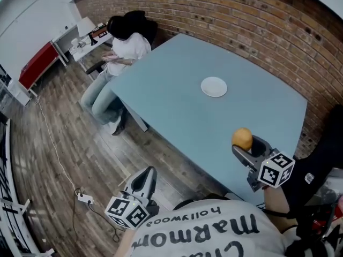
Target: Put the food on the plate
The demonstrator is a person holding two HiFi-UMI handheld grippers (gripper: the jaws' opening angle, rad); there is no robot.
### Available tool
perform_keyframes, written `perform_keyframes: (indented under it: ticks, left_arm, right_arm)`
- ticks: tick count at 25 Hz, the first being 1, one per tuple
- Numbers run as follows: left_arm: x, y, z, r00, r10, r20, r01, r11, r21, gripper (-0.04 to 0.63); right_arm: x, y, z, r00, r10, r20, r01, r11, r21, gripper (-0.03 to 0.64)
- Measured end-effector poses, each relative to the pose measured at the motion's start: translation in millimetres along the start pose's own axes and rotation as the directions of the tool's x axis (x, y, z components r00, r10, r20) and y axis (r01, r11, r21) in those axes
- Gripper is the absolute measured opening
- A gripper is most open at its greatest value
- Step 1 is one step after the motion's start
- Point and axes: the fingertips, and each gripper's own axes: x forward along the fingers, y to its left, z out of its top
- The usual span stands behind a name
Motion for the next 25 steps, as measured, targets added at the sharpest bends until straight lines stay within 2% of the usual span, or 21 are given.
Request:
perform_keyframes:
  ticks: [10, 19, 25]
  left_arm:
    - [-16.2, 35.8, 11.5, 0.996, 0.082, 0.037, -0.082, 0.997, -0.008, 0.006]
    - [-12.5, 88.2, 25.9, 0.986, 0.163, 0.031, -0.163, 0.987, -0.009, 0.006]
    - [11.6, 135.0, 36.8, 0.981, 0.193, -0.031, -0.192, 0.981, 0.015, 0.006]
  right_arm:
    - [38.0, -22.2, 23.1, 0.998, -0.056, -0.023, 0.053, 0.993, -0.107, 0.313]
    - [108.0, -51.9, 46.9, 0.997, -0.082, -0.014, 0.079, 0.987, -0.142, 0.313]
    - [169.7, -84.0, 61.6, 0.997, -0.071, 0.003, 0.071, 0.997, -0.011, 0.313]
